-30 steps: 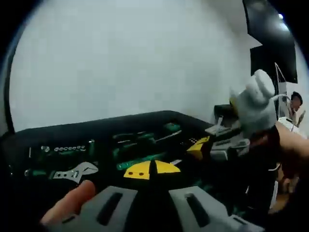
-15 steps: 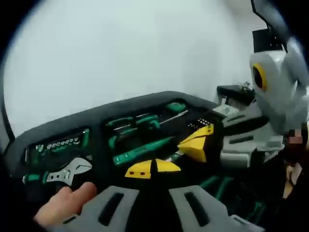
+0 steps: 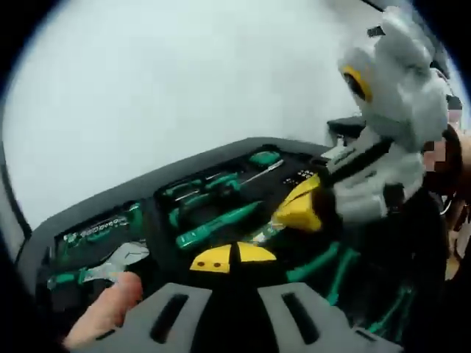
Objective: Pick up the tools and put them into their designated positions in the toolbox.
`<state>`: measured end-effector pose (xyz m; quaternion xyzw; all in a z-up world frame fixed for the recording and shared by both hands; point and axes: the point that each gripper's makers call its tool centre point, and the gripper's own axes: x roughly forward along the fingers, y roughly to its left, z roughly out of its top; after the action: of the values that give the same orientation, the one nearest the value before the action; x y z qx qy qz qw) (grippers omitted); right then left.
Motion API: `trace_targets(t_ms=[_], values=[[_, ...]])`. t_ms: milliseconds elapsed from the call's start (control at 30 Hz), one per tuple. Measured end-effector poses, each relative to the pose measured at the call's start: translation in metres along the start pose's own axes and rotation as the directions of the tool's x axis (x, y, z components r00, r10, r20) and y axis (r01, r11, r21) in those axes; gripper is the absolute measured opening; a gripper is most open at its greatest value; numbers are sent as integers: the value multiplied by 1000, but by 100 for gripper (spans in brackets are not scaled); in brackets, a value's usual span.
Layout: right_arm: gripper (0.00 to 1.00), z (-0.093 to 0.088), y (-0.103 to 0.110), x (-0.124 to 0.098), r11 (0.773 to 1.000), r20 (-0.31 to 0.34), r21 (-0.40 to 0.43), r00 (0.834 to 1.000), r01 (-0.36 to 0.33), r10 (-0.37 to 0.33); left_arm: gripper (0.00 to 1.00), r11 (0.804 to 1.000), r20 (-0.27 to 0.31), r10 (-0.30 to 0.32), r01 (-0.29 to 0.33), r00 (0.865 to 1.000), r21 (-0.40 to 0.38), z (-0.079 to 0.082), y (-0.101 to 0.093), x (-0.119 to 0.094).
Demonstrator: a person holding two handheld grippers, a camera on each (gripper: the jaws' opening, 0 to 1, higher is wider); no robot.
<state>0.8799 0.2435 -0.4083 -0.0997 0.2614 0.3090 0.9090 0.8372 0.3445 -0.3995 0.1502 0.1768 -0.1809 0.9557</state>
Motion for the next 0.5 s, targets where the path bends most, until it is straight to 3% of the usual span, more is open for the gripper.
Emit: trace_targets(t_ms=[33, 67, 100, 133, 167, 200, 233, 267, 300, 333, 367, 400, 433, 467, 500], values=[[3, 22, -31, -36, 995, 156, -20, 984, 93, -89, 3, 999, 105, 29, -24, 994, -44, 14, 11, -17], [5, 28, -55, -57, 990, 178, 22, 973, 142, -144, 5, 987, 241, 87, -50, 967, -156, 28, 33, -48], [6, 31, -87, -81, 969, 104, 102, 966, 225, -235, 9, 974, 303, 146, -84, 942, -209, 31, 50, -69], [9, 39, -109, -100, 950, 148, 163, 946, 265, -289, 13, 955, 377, 263, -183, 888, -234, 28, 72, -104], [15, 39, -154, -105, 914, 85, 281, 941, 293, -328, 16, 936, 409, 330, -238, 851, -259, 22, 86, -124], [18, 38, -177, -111, 890, 61, 314, 929, 330, -366, 16, 910, 425, 397, -290, 814, -296, 8, 101, -141], [17, 34, -185, -118, 906, 43, 246, 930, 344, -365, 15, 910, 467, 403, -291, 787, -295, 6, 103, -149], [17, 25, -184, -123, 942, 3, 99, 946, 322, -324, 14, 924, 522, 375, -260, 766, -281, 8, 98, -157], [17, 14, -178, -126, 962, -65, -101, 963, 254, -261, 14, 939, 560, 342, -250, 755, -236, 13, 101, -153], [17, 1, -170, -130, 939, -163, -314, 967, 136, -195, 16, 976, 596, 216, -149, 773, -159, 22, 81, -147], [17, -12, -161, -132, 865, -280, -501, 949, -17, -144, 18, 983, 588, 180, -115, 789, -147, 23, 74, -143], [15, -24, -155, -134, 756, -399, -630, 909, -179, -117, 20, 987, 587, 158, -128, 794, -93, 23, 67, -140], [15, -34, -151, -136, 646, -504, -692, 856, -322, -113, 25, 992, 595, 108, -129, 796, -6, 25, 55, -137], [15, -41, -151, -137, 574, -583, -701, 803, -424, -120, 30, 992, 595, 86, -123, 799, 22, 28, 49, -134], [15, -47, -154, -137, 574, -634, -673, 764, -467, -122, 38, 994, 599, 61, -100, 799, 32, 34, 44, -130]])
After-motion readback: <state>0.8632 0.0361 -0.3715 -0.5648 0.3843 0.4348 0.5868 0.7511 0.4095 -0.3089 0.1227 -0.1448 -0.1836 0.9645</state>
